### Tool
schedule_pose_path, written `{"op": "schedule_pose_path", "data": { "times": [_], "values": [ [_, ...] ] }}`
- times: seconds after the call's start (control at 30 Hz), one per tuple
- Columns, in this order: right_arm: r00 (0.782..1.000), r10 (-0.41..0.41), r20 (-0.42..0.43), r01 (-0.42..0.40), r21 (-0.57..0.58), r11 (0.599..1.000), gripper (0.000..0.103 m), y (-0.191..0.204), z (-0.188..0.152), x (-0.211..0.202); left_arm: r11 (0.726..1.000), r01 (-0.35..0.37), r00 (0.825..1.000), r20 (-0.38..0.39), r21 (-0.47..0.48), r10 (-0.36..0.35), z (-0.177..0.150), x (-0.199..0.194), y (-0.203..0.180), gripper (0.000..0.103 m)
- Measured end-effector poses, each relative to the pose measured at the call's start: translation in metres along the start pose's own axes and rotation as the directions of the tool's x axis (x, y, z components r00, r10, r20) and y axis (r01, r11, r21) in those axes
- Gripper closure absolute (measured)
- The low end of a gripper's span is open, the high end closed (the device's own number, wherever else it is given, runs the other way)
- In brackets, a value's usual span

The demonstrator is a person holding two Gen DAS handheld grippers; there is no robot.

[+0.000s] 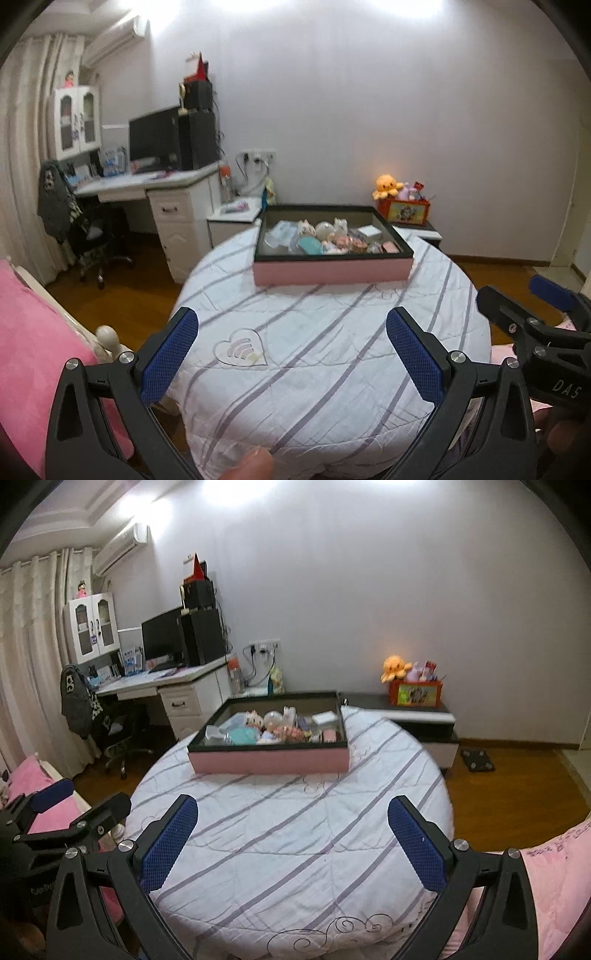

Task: Organize rigid objects

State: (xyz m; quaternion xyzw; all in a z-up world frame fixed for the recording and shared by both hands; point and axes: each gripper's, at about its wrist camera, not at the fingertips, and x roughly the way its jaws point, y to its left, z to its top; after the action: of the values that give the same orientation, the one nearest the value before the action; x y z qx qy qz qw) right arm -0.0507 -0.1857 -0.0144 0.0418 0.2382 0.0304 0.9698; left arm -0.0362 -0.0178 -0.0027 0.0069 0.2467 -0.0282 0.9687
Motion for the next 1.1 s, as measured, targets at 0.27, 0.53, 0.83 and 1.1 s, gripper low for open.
{"op": "schedule_pose_path", "data": {
  "times": [0.27,0.53,0.83,1.1],
  "values": [
    [0.989,-0.058,0.133,0.057,0.014,0.998,0.000,0.001,0.016,-0.045,1.000,-0.007,0.996,0.089,-0.011,0.008,0.013,-0.032,-0.001,0.000],
    [0.988,-0.059,0.145,0.057,0.017,0.998,0.000,0.001,0.020,-0.054,0.999,-0.045,0.994,0.102,-0.016,0.046,0.014,-0.039,0.000,0.000],
    [0.989,-0.067,0.132,0.066,0.009,0.998,0.000,0.002,0.018,-0.055,0.999,-0.025,0.995,0.096,-0.030,0.027,0.017,-0.042,0.004,0.000],
    [0.989,-0.073,0.125,0.072,0.007,0.997,0.000,0.003,0.019,-0.052,0.999,-0.019,0.997,0.079,-0.047,0.023,0.017,-0.037,0.006,0.000]
  ]
}}
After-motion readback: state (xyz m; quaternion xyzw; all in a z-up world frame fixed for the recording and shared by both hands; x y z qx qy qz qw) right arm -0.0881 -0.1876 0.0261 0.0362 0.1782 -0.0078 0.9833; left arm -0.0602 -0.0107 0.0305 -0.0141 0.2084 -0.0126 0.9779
